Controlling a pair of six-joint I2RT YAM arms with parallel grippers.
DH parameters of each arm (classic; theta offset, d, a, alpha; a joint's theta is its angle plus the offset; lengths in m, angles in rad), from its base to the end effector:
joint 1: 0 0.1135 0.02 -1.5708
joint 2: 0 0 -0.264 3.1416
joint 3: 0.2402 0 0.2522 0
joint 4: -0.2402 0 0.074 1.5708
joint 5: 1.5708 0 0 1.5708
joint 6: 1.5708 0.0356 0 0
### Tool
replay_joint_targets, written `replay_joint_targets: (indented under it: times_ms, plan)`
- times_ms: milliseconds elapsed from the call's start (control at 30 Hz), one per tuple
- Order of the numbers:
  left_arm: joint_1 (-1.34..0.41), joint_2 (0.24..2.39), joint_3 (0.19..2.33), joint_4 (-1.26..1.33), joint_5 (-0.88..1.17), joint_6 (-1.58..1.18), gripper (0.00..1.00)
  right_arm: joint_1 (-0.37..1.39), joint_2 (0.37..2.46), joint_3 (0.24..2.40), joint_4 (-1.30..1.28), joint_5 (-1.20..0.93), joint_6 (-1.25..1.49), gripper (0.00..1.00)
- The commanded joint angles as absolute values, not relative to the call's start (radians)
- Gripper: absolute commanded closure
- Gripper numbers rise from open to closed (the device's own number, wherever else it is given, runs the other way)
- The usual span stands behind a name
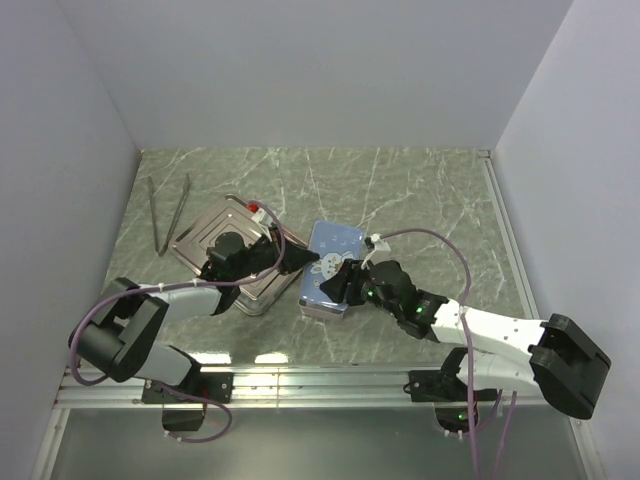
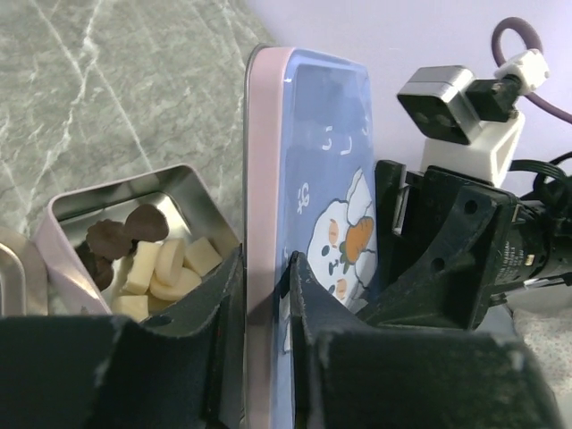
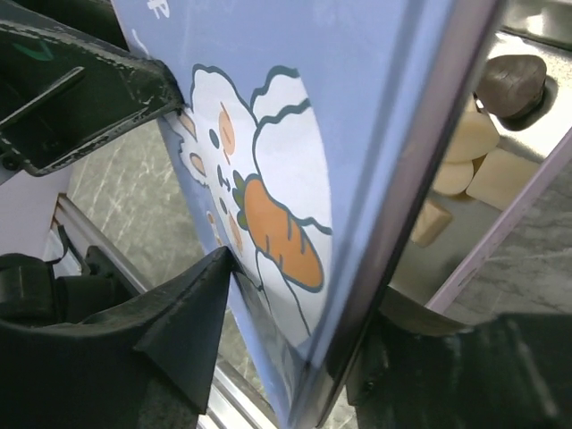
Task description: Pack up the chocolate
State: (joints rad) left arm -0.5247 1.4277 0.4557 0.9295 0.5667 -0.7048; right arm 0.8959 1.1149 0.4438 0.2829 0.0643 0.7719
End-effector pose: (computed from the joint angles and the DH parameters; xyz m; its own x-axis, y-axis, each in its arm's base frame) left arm 0.2275 -0.1538 0.2019 -0.6026 -0.2828 -0.7463 0.6517 0.3653 -0.6647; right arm 0.1482 0.1815 0.2037 -0.6870 0.2555 -0.6802 -0.3667 0.6862 0.6282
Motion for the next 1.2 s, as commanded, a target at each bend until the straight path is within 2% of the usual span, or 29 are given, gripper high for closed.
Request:
replay_joint_targets:
  times_ms: [0,267,333,433,1000,1100,1167]
  plan:
    - [-0.535,1.42,0.454,0.853,0.446,-0.626,0.99,0.914,1.06,0.473,0.405,0.08,0.709,0.36]
    - [-0.531,1.508,0.463,0.91,0.543,-0.658,0.99,0.914,1.003,0.454,0.387,0.112,0.707,0.33]
    - [-0.526,1.519,0.466,0.907,0.543,-0.661,0.99,0.913,1.02,0.462,0.377,0.113,0.71,0.25]
    - [-0.519,1.525,0.46,0.9,0.531,-0.652,0.99,0.91,1.057,0.476,0.374,0.114,0.716,0.22]
    - [-0.517,1.646,0.557,0.704,0.443,-0.583,0.99,0.874,1.201,0.534,0.327,0.112,0.733,0.23]
    - [-0.517,1.644,0.56,0.692,0.434,-0.575,0.94,0.867,1.209,0.534,0.328,0.106,0.733,0.24]
    - [-0.515,1.638,0.56,0.678,0.419,-0.572,0.84,0.865,1.206,0.535,0.321,0.11,0.733,0.24]
